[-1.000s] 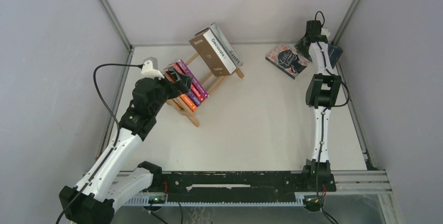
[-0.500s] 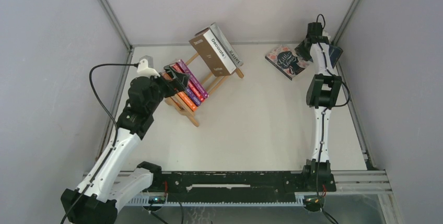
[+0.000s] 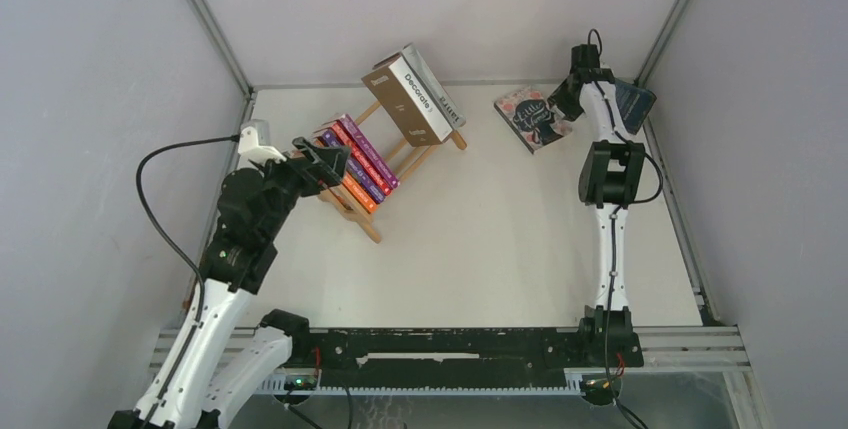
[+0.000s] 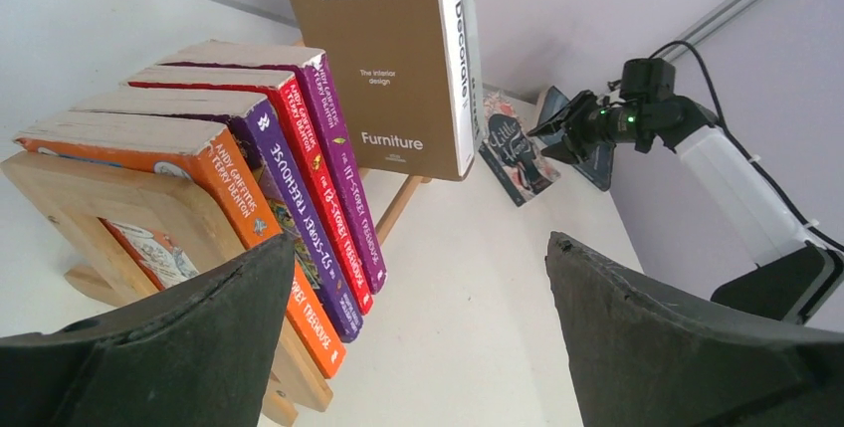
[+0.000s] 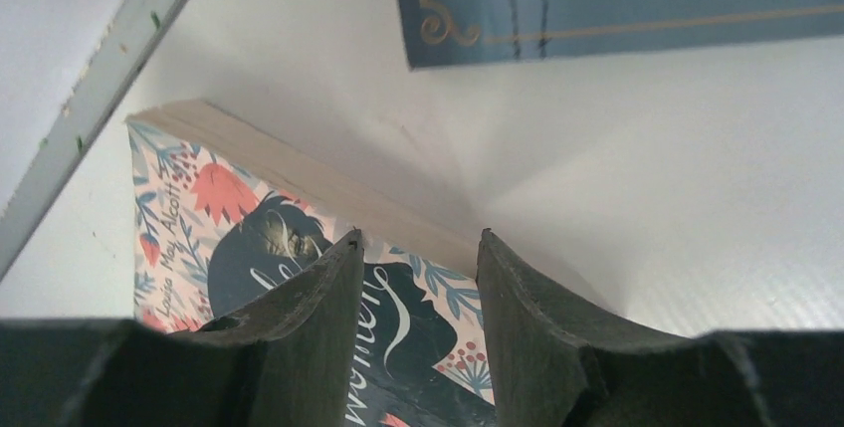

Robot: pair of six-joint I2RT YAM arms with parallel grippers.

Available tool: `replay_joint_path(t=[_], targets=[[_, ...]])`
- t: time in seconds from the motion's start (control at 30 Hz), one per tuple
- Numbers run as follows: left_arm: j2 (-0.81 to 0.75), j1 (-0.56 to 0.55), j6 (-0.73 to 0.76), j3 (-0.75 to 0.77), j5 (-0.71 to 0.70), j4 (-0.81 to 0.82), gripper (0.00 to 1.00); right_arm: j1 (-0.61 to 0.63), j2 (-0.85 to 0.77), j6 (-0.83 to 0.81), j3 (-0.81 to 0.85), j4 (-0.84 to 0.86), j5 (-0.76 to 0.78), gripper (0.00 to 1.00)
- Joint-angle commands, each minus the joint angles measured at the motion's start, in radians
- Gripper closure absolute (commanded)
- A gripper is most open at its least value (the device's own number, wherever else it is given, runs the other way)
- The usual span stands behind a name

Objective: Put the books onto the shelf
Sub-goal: Adjust the book at the center of the board, then move the book to the center of the board.

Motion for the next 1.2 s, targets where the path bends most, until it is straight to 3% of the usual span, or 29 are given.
replay_joint_path(t=[0.0,0.47,0.8,1.17], targets=[[-0.070,0.007,-0.002,-0.024,0.005,-0.031,0.00,0.053,-0.060,-0.018,-0.066,-0.096,-0.056,0.46],[-0.261,0.007,-0.006,-0.029,-0.001,-0.170,0.00,0.135,-0.289,-0.091,-0.353,-0.073,0.030,0.44],[-0.269,0.007,0.015,0.009,-0.039,-0.176,0.00,0.194,-0.399,-0.192,-0.210,-0.017,0.192,0.43],[-0.121,0.007,0.021,0.038,-0.059,-0.116,0.00,0.168,-0.211,-0.123,-0.093,0.171,0.041,0.42]])
